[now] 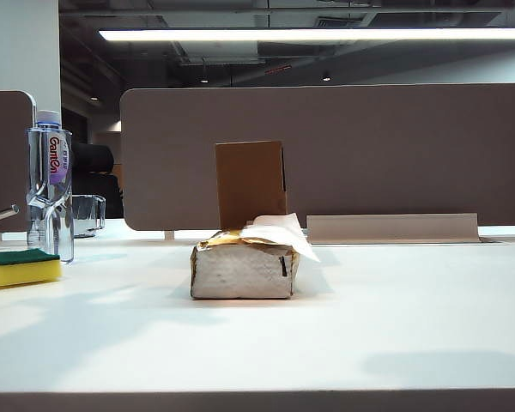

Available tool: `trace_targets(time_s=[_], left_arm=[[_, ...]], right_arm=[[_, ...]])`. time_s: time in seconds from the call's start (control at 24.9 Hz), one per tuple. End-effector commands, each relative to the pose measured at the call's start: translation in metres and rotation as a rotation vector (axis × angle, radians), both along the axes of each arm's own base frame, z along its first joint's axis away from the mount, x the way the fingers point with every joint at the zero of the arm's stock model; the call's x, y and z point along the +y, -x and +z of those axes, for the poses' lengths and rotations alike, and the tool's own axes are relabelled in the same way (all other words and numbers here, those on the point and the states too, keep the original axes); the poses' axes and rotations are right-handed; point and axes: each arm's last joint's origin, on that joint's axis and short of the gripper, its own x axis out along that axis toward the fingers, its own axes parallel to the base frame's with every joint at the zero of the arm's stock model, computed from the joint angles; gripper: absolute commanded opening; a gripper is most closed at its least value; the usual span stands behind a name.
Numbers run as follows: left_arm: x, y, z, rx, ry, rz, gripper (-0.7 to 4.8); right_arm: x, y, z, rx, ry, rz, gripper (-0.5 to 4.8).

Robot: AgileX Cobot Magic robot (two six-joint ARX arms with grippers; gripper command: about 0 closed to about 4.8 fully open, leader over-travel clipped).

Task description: Move the sponge from right to left to wipe the table, avoiding obstacles on the table, and finally reaching the bottle of mineral water.

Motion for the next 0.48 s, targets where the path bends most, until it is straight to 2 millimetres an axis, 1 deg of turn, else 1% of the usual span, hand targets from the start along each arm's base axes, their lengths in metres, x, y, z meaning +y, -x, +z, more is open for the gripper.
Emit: trace_targets(time_s=[0.04, 0.24, 0.48], left_arm=[[0.0, 0.016, 0.008, -0.054, -0.008, 0.043, 3.49], [0.002, 0.039, 0.016, -0.116, -0.046, 0.143, 3.49], [-0.007, 0.056, 0.018, -0.139, -0.061, 0.132, 3.45]], right_arm=[[-0.002, -0.002, 0.007, -0.09, 0.044, -0.034, 2.92], [-0.004, 0.0, 0.012, -0.186, 0.155, -0.102, 2.92], [-0.008, 0.011, 0.013, -0.25, 0.299, -0.202, 2.92]])
